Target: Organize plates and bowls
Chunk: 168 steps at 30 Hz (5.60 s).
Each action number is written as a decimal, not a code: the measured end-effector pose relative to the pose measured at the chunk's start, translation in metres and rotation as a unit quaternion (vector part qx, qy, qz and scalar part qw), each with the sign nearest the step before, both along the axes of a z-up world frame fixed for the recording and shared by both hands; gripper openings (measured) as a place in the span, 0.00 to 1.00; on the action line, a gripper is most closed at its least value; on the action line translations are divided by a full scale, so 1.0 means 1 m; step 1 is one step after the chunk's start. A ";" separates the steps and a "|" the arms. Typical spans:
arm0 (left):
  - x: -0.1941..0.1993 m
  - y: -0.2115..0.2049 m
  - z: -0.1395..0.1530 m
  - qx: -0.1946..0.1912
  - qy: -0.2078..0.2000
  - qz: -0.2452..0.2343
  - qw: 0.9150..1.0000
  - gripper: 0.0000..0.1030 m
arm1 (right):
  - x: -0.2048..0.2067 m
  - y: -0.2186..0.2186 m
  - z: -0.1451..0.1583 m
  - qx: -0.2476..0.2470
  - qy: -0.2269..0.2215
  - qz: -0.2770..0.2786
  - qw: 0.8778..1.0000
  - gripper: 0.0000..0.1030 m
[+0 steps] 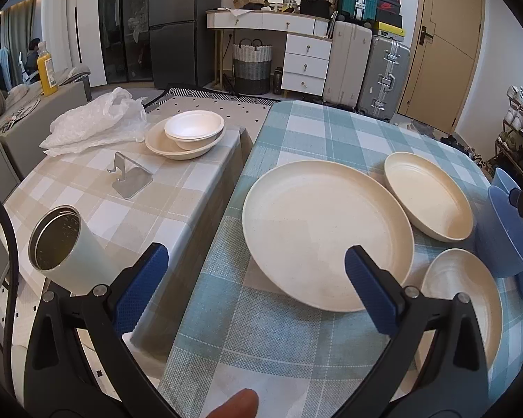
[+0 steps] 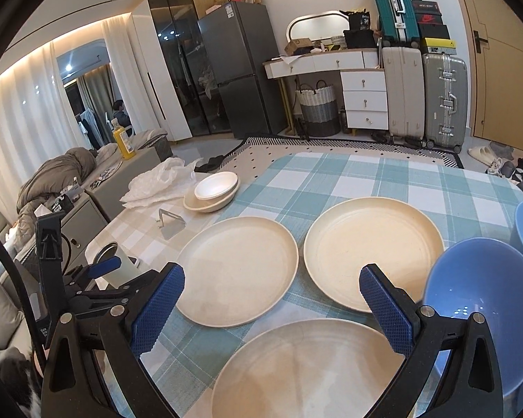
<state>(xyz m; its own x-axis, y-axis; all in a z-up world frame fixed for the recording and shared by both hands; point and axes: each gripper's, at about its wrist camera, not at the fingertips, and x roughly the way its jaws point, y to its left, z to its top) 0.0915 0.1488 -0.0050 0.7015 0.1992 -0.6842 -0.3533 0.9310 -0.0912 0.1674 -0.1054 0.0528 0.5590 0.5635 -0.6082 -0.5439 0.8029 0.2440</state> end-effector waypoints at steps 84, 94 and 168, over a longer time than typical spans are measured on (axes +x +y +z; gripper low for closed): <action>0.084 0.033 -0.066 -0.060 0.097 -0.042 0.993 0.19 | 0.076 0.055 -0.108 -0.041 0.138 0.018 0.989 0.28; 0.076 0.029 -0.056 -0.050 0.086 -0.040 0.994 0.19 | 0.073 0.056 -0.104 -0.046 0.125 0.017 0.991 0.27; -0.045 -0.129 0.017 0.010 0.005 -0.136 0.991 0.20 | -0.083 -0.078 -0.033 -0.026 0.040 -0.077 0.996 0.27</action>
